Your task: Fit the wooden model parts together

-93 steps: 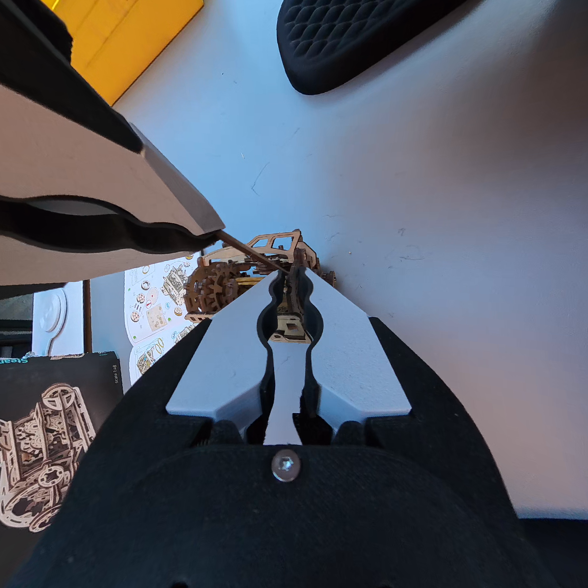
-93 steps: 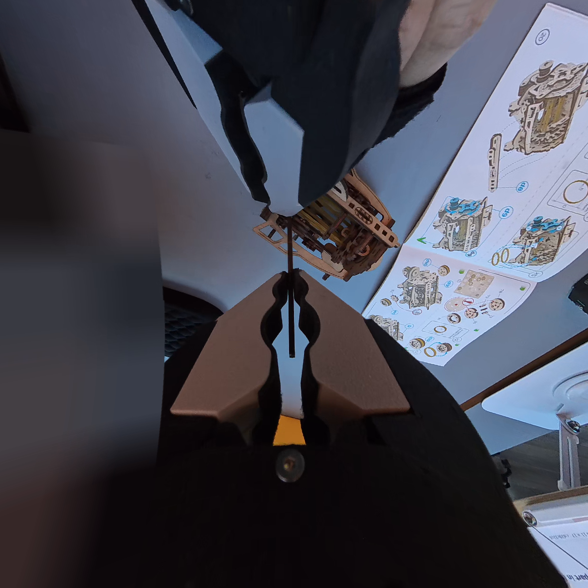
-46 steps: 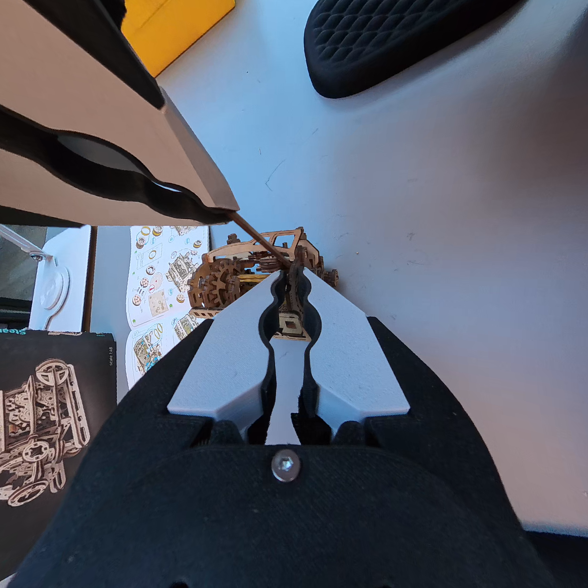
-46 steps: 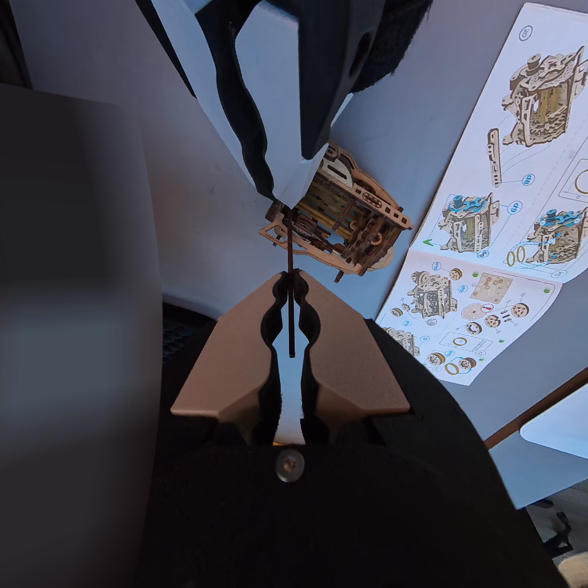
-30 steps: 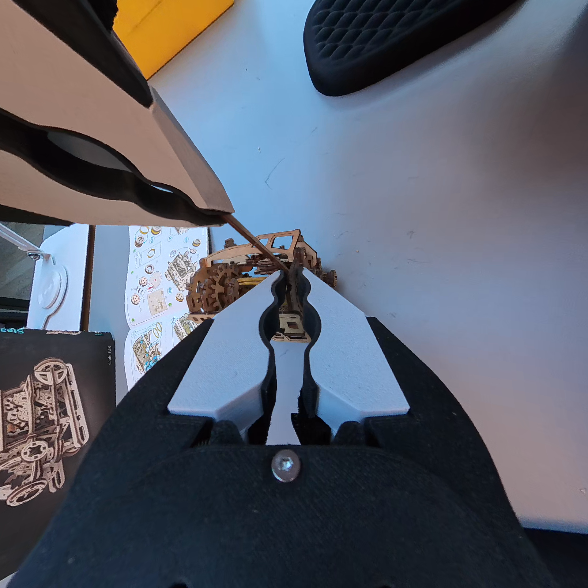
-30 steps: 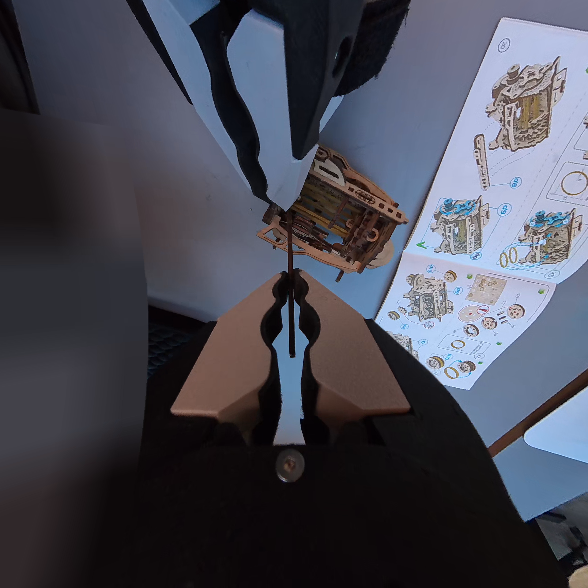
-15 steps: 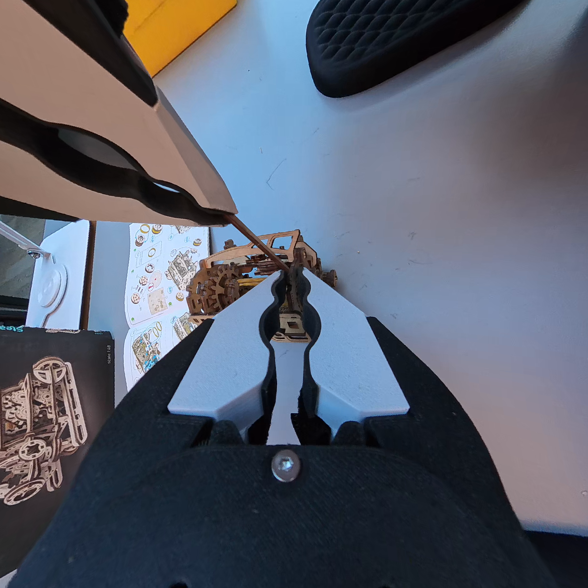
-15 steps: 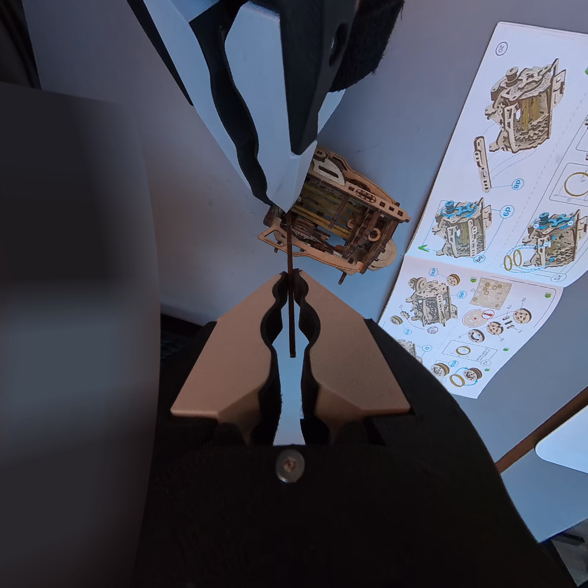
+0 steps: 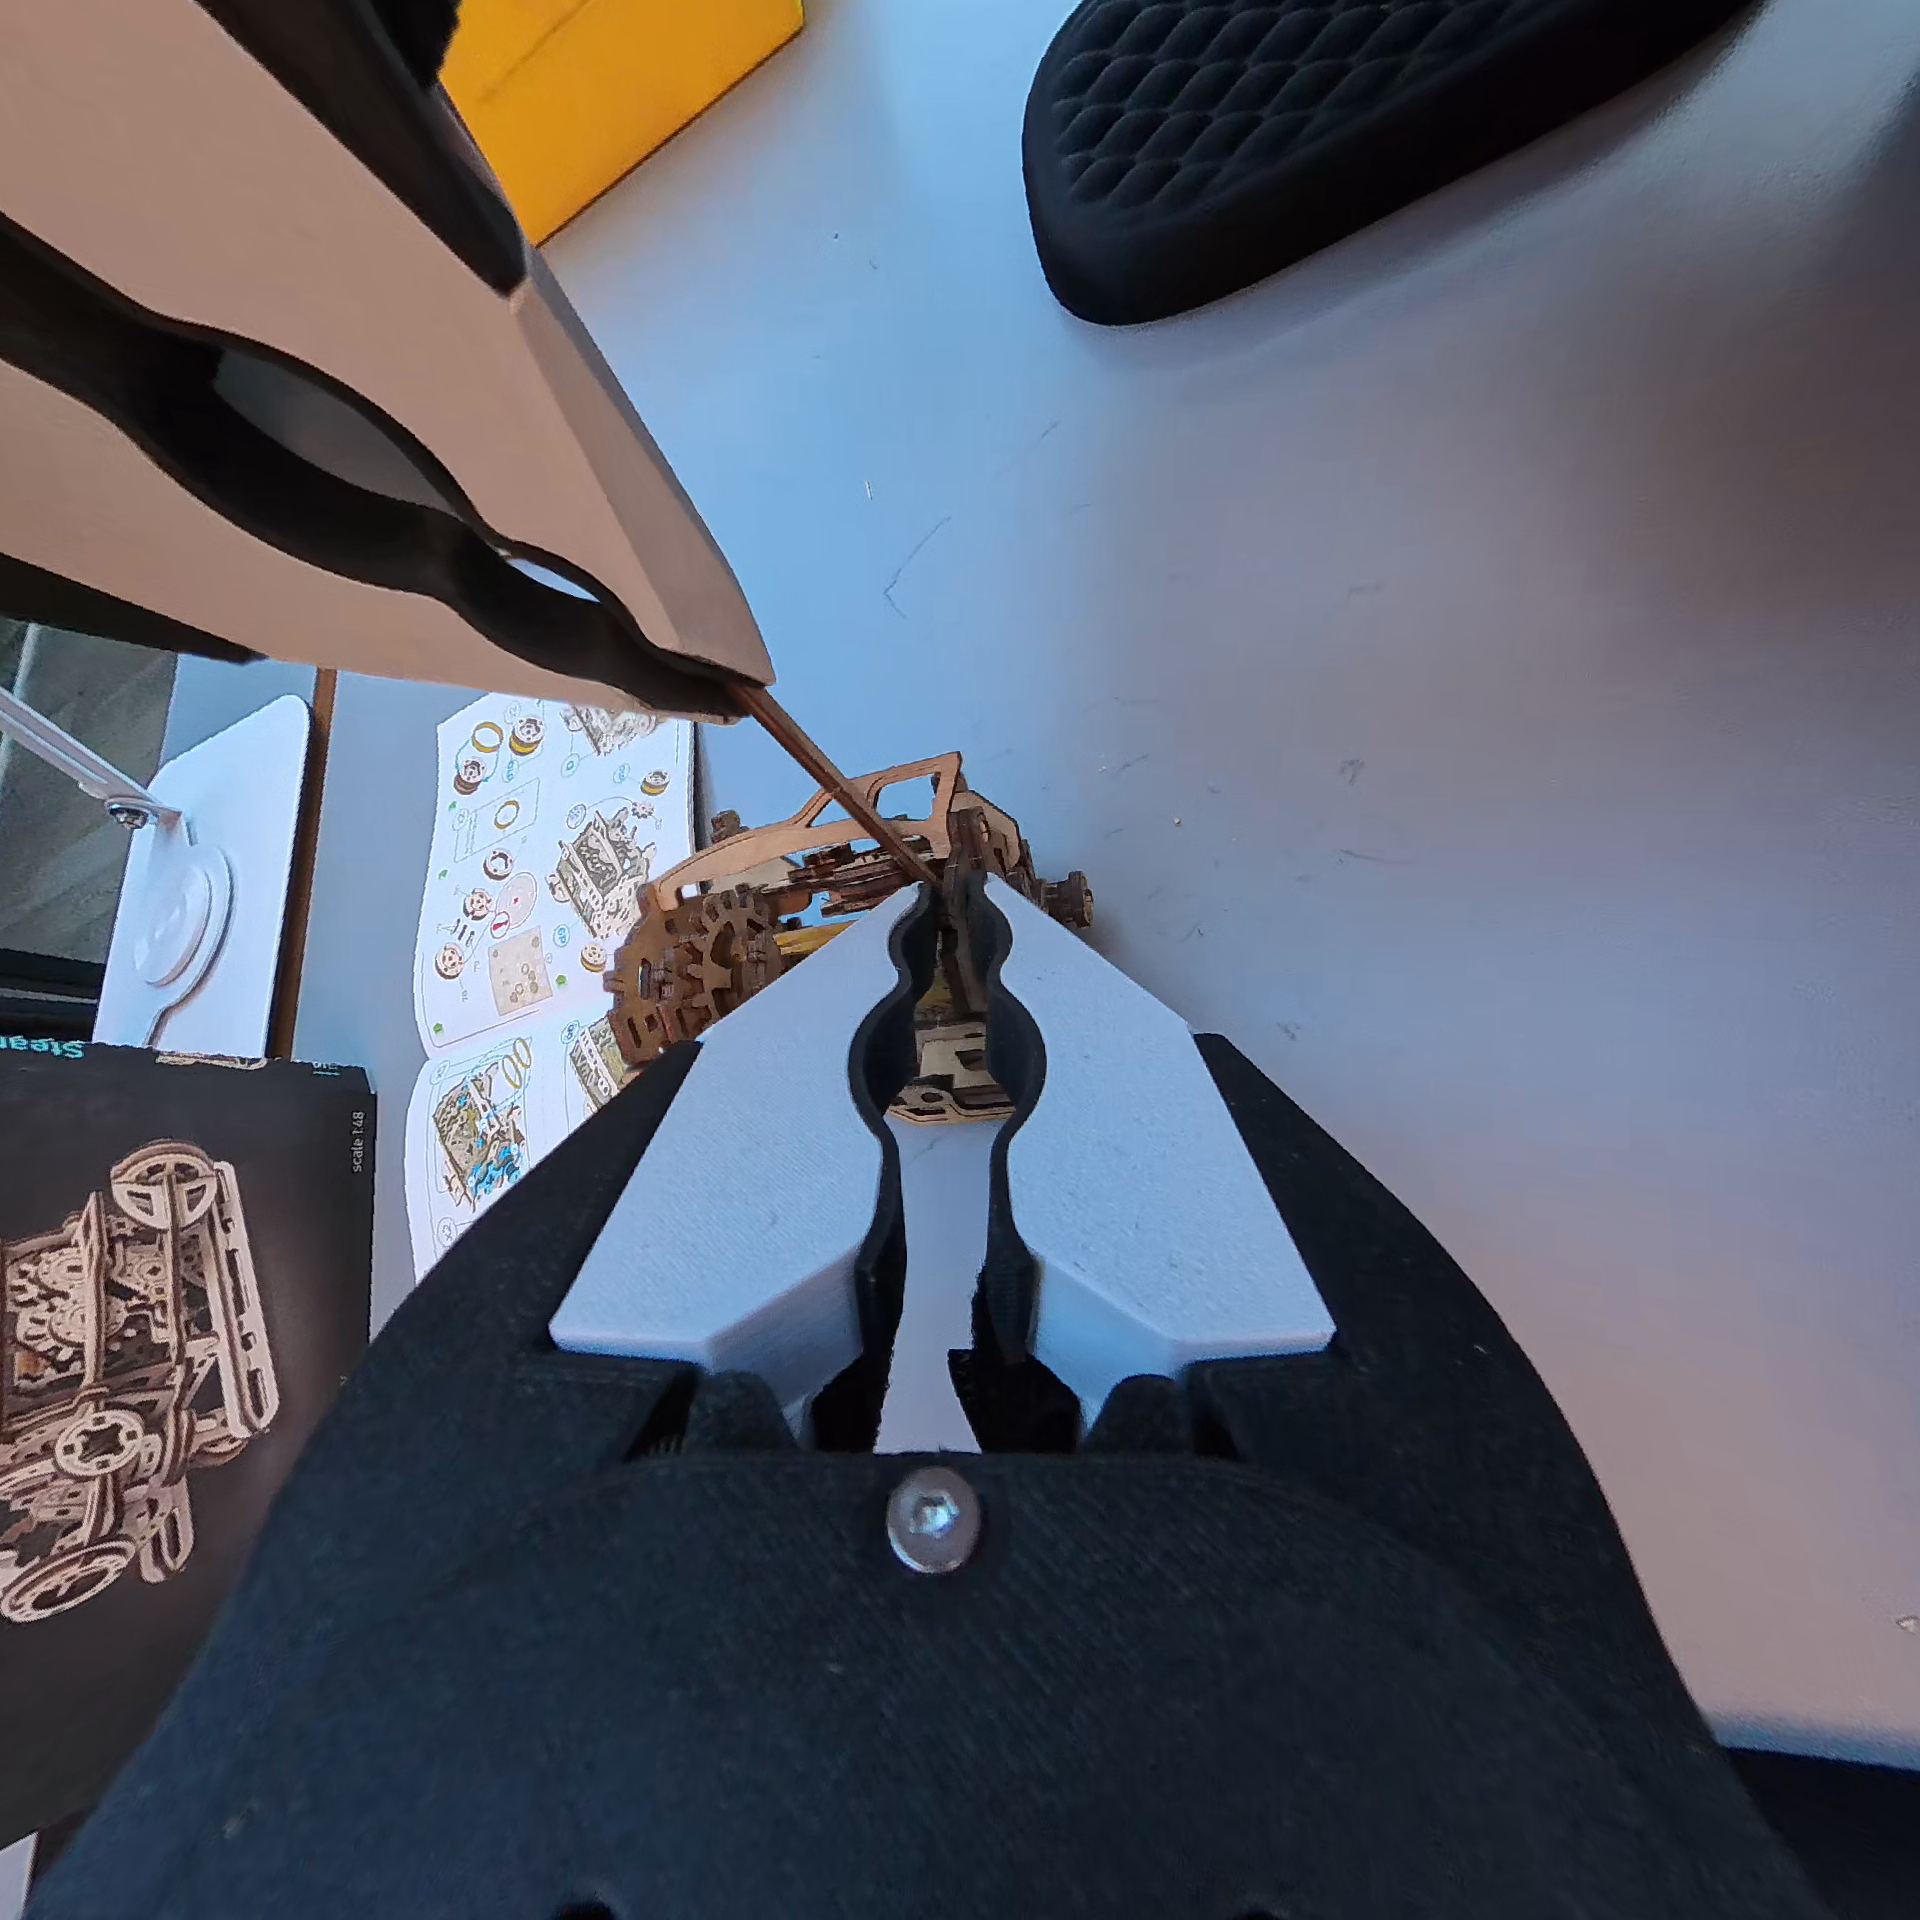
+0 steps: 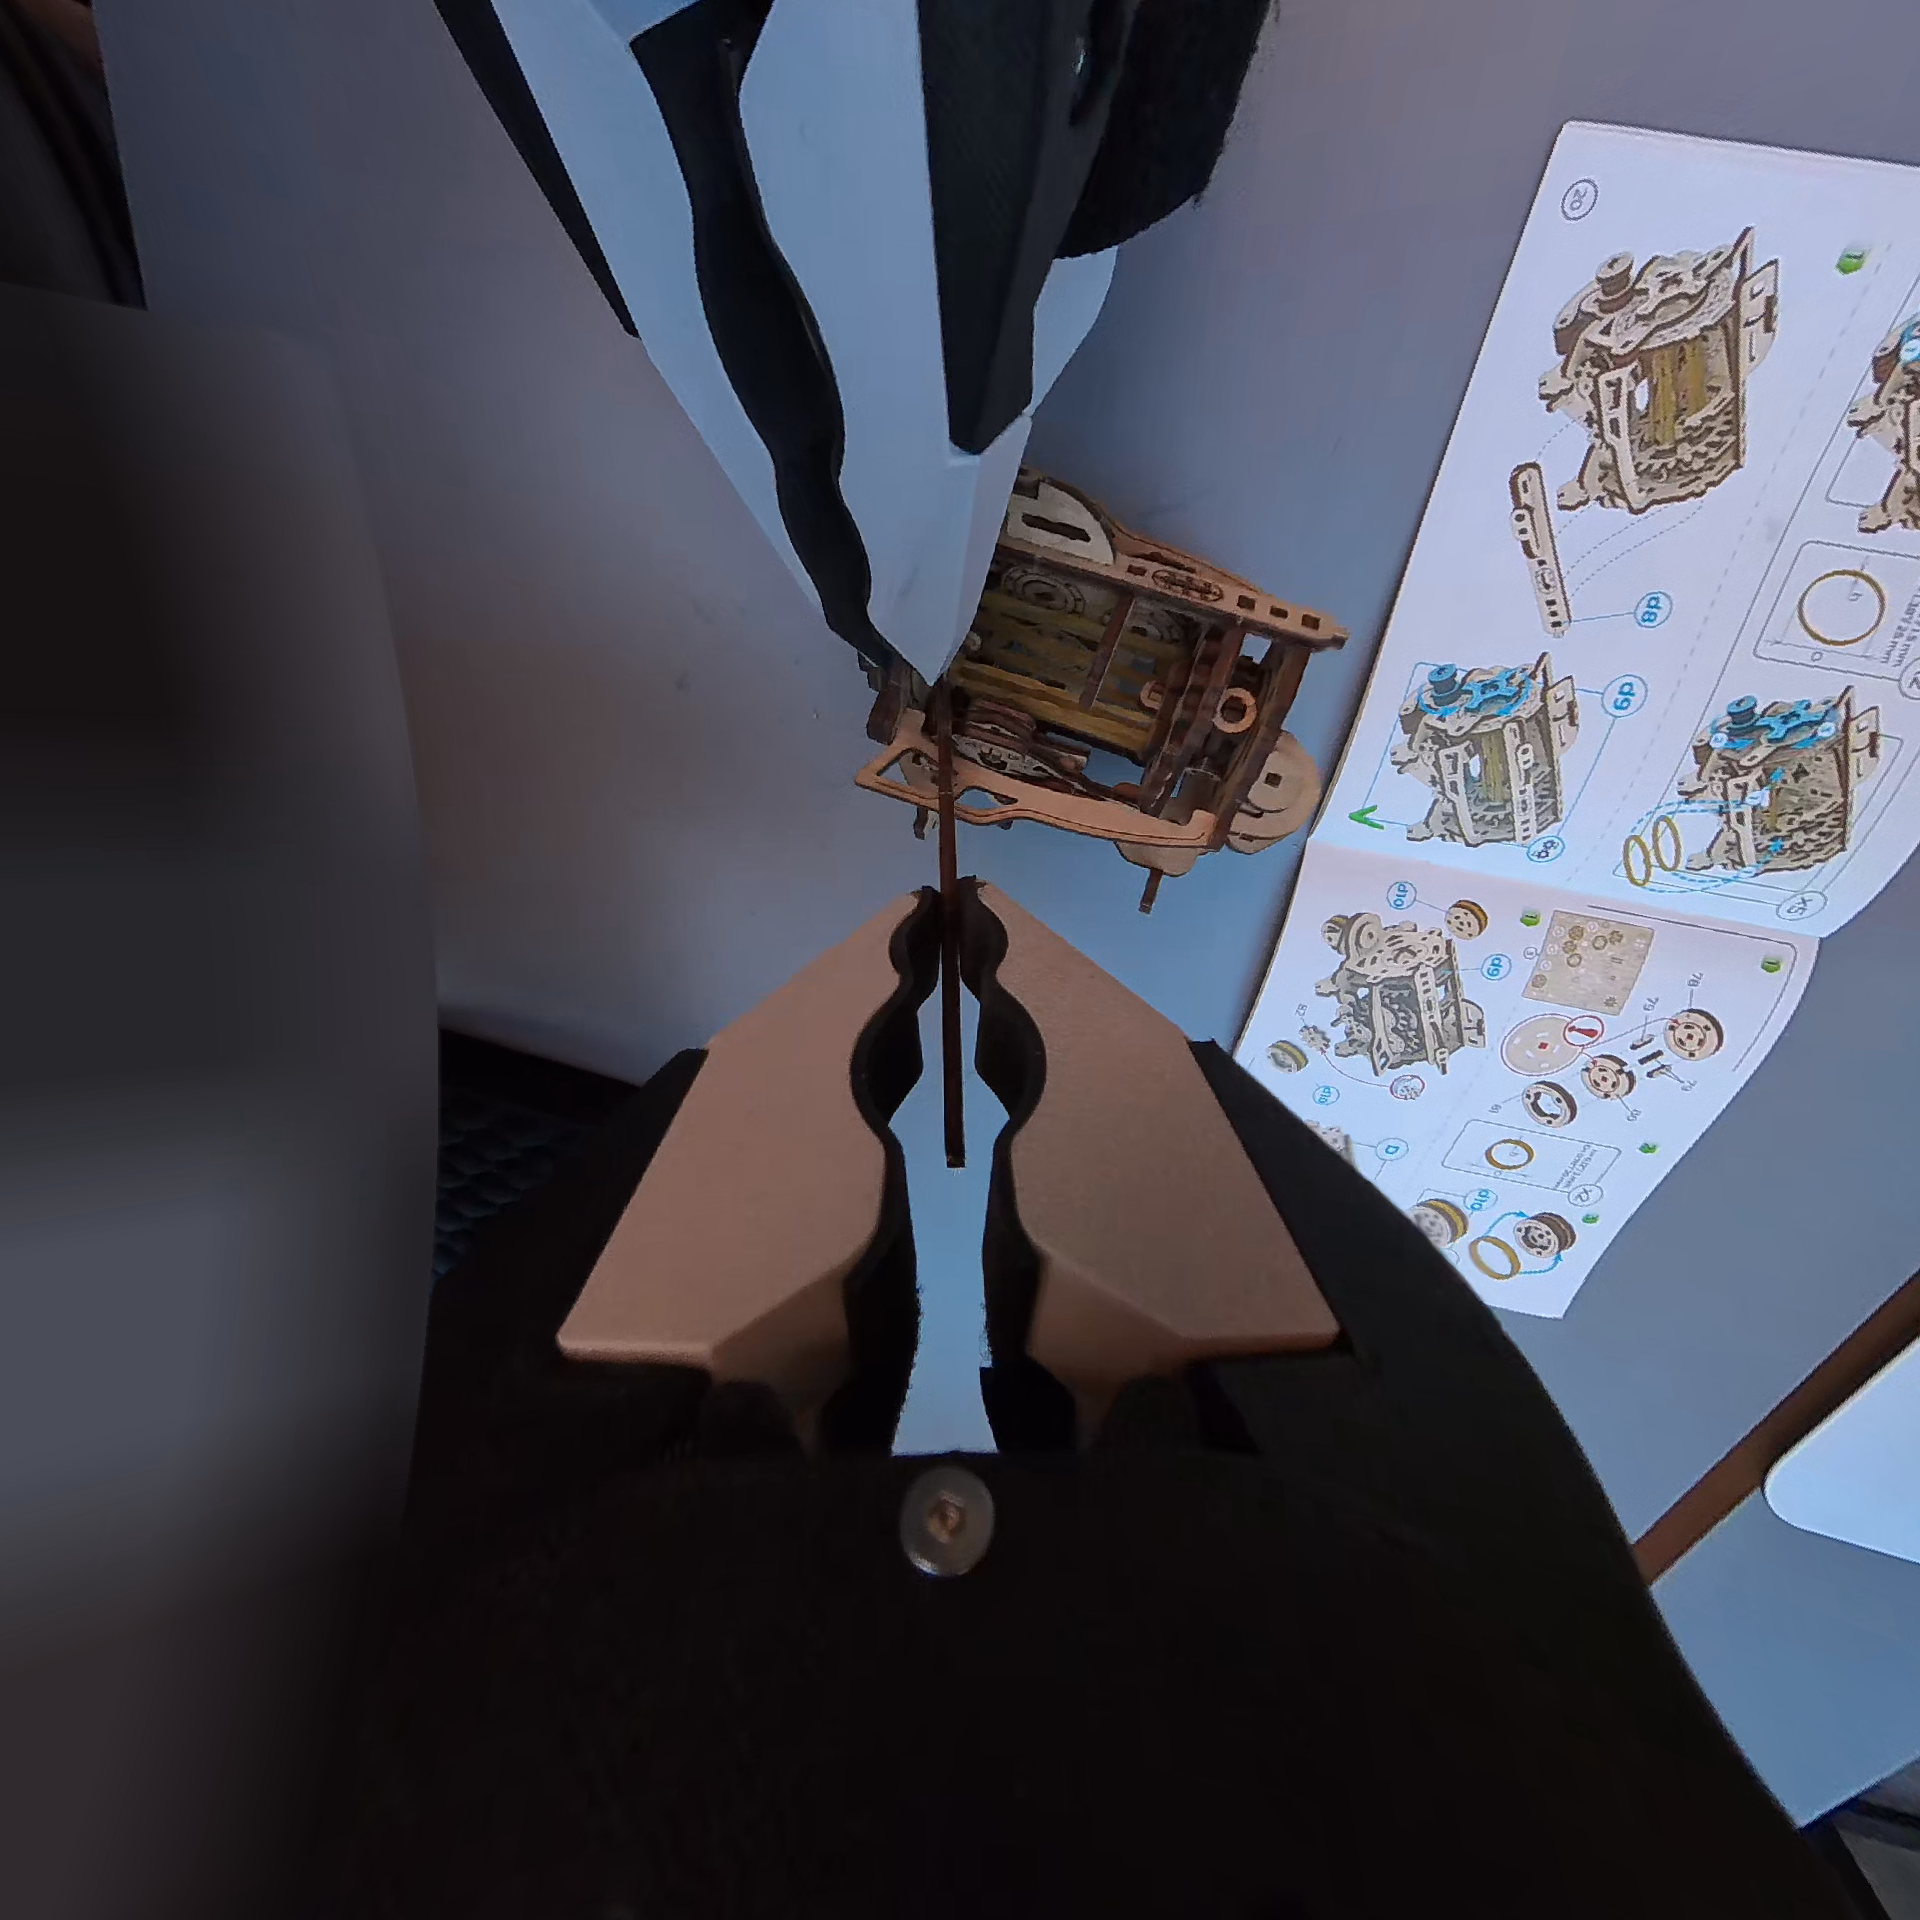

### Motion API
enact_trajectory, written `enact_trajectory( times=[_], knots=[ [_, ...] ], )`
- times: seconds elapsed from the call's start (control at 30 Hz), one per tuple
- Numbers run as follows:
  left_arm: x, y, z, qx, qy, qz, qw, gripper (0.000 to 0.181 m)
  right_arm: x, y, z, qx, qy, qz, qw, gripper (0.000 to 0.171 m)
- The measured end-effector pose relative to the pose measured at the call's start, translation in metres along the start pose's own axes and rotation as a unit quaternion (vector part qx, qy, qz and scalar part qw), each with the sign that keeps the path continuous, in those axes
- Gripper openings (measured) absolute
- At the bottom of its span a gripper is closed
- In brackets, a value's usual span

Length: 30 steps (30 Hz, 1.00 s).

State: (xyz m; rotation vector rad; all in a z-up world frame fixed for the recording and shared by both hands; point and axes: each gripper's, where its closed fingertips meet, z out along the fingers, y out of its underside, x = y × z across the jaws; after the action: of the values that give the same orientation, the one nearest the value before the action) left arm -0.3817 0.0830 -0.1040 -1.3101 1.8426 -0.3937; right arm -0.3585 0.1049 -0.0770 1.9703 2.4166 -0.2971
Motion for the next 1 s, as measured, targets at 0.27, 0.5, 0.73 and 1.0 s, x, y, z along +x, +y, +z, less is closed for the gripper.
enact_trajectory(
  times=[0.27, 0.5, 0.73, 1.0],
  knots=[
    [0.001, 0.001, -0.001, 0.004, -0.001, -0.002, 1.0, 0.003, 0.0, -0.001, 0.002, 0.015, 0.01, -0.004, 1.0, 0.001],
    [0.005, 0.002, -0.001, 0.005, 0.001, 0.002, 1.0, 0.002, 0.0, -0.005, 0.006, 0.03, 0.026, -0.018, 0.999, 0.001],
    [0.009, 0.003, -0.003, 0.008, 0.0, 0.011, 1.0, 0.001, -0.002, -0.006, 0.005, 0.049, 0.031, -0.023, 0.998, 0.001],
    [0.012, 0.002, -0.002, 0.012, -0.008, 0.02, 1.0, 0.001, -0.005, -0.009, 0.005, 0.077, 0.033, -0.01, 0.996, 0.001]
  ],
)
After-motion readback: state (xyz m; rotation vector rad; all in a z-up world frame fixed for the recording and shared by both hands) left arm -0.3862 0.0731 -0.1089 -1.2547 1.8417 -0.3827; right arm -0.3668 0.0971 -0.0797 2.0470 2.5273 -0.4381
